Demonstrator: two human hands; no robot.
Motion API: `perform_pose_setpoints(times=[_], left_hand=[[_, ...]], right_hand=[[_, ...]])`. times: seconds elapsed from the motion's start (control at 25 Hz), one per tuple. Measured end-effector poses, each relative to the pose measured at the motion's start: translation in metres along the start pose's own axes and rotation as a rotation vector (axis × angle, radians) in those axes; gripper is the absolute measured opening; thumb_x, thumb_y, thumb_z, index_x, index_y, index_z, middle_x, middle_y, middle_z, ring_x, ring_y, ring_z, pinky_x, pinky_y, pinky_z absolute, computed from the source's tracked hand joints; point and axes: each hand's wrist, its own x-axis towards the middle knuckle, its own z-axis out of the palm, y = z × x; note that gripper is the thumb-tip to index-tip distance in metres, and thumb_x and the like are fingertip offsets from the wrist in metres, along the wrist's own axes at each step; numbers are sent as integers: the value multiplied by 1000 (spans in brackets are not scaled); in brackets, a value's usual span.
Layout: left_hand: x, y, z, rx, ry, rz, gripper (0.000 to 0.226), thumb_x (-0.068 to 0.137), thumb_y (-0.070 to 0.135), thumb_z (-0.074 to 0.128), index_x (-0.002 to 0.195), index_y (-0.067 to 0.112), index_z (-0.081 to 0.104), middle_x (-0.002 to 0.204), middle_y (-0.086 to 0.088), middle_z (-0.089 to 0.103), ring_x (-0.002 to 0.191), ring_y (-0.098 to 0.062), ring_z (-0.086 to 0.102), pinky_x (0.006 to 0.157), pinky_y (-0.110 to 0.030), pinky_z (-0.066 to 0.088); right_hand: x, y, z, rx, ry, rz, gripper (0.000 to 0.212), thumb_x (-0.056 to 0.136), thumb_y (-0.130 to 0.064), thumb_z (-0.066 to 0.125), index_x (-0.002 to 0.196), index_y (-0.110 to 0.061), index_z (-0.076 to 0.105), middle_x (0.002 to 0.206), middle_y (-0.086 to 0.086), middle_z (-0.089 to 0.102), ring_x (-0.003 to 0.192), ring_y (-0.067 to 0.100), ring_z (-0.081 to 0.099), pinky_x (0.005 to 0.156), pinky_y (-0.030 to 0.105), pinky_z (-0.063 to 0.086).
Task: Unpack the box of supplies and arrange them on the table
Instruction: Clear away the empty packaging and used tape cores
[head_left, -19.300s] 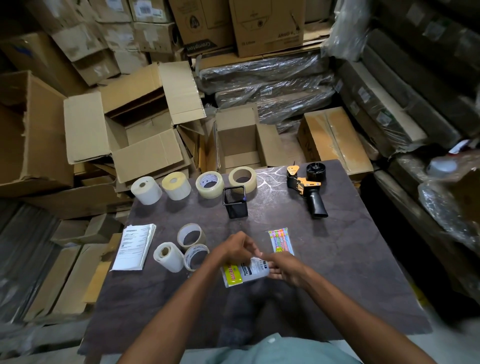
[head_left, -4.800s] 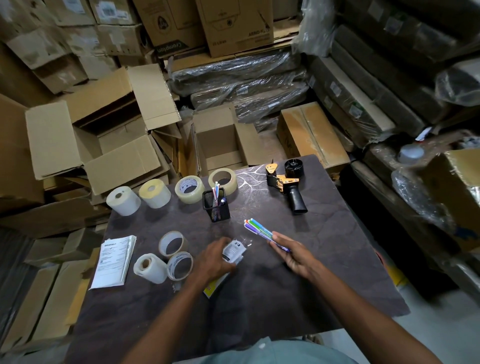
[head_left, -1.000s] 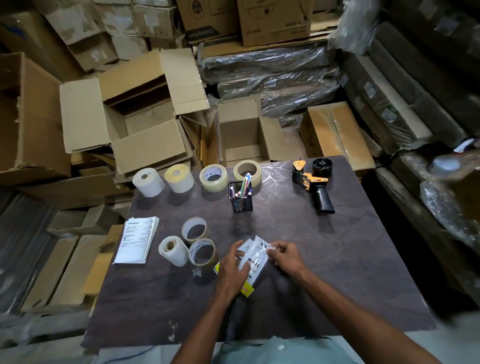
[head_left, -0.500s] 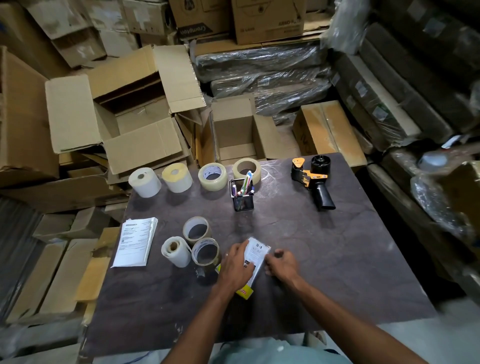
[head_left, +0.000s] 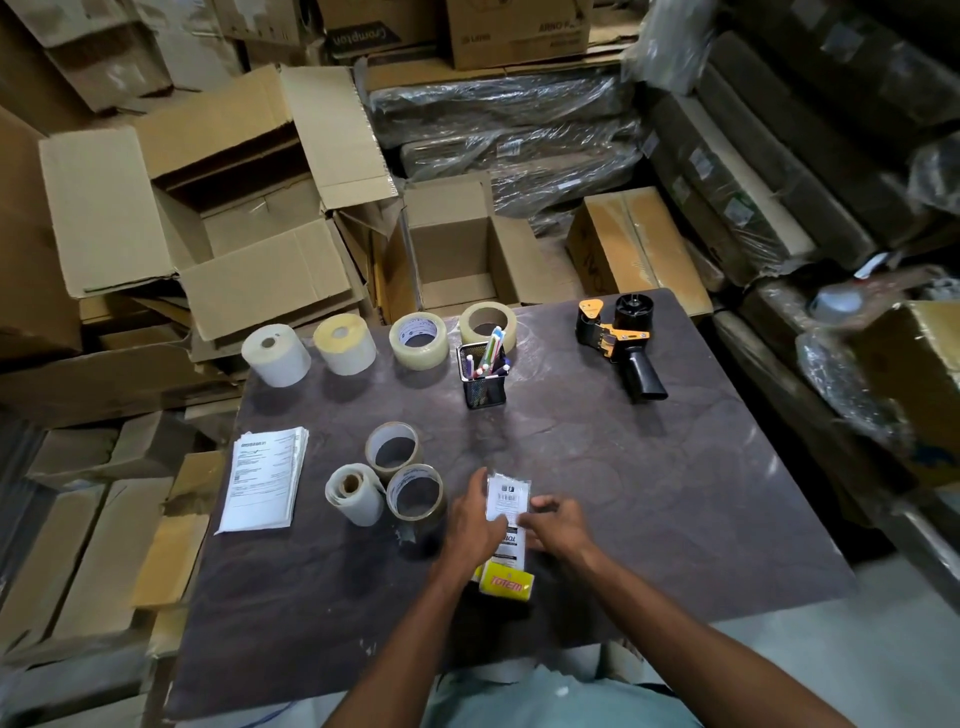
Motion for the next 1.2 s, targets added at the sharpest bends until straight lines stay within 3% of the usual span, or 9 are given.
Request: perform_pose_setpoints(times=[0.08,0.16,0.36,0.52,0.68,0.8,0.96,1.04,1.2], left_hand=[[-1,1,-3,-62,-5,-8,68,83,12,63,144,27,39,122,-2,68,104,-19,67,85,-32,54],[-1,1,-5,-151,-7,-10,64,84,8,64,141,28,42,116,-1,70,96,-16,69,80,-31,57],[-5,5,-9,-447,67,65,59,84,-4,66,124,37,50,107,-3,73,87,-9,72,74,-31,60],[-15,15,-13,-662,173,39,52,86,-8,66,126,22,53,102,-1,73,83,-5,72,66,-21,56],[-20,15,-12,-776,216,10,53,88,-6,67,134,14,50,110,-7,73,90,-11,73,69,-22,57],[-27,15,-13,-719,235,15,49,91,4,66,136,18,51,112,-6,72,90,-9,71,71,-22,56],[-50,-5,-18,-485,464,79,37,92,13,66,127,25,60,113,5,65,92,-2,65,73,-12,52],[-61,-20,-18,-396,580,78,31,92,15,66,119,29,61,116,7,56,94,-7,63,74,-20,55],[-65,-34,-19,-312,827,-62,25,86,14,73,108,18,61,116,-3,42,98,-22,56,87,-33,52]], right_hand=[[-13,-10,1,34,-46,23,15,85,4,63,89,-8,56,73,10,68,49,14,63,42,26,50],[-16,-12,-2,37,-90,12,7,87,-2,60,90,-6,64,74,10,69,51,11,61,41,19,43],[-21,-18,-9,68,-216,-98,23,90,0,59,111,0,66,104,21,74,86,29,71,73,35,58],[-33,-31,-14,182,-280,-216,45,90,3,64,128,-19,53,93,19,70,81,29,69,67,36,59],[-35,-41,-17,63,-339,-287,26,93,3,62,116,-9,66,102,20,74,85,31,72,73,38,60],[-30,-43,-19,68,-295,-240,26,93,7,59,114,-2,70,104,22,74,79,24,73,67,31,60],[-18,-43,-33,136,-221,-178,28,91,10,58,117,5,68,101,23,74,69,19,72,63,29,61],[-13,-44,-40,160,-207,-159,27,91,10,58,116,5,68,99,24,73,66,18,72,60,28,60],[-13,-48,-45,184,-229,-134,25,92,10,56,112,2,70,98,22,74,65,19,73,55,27,59]])
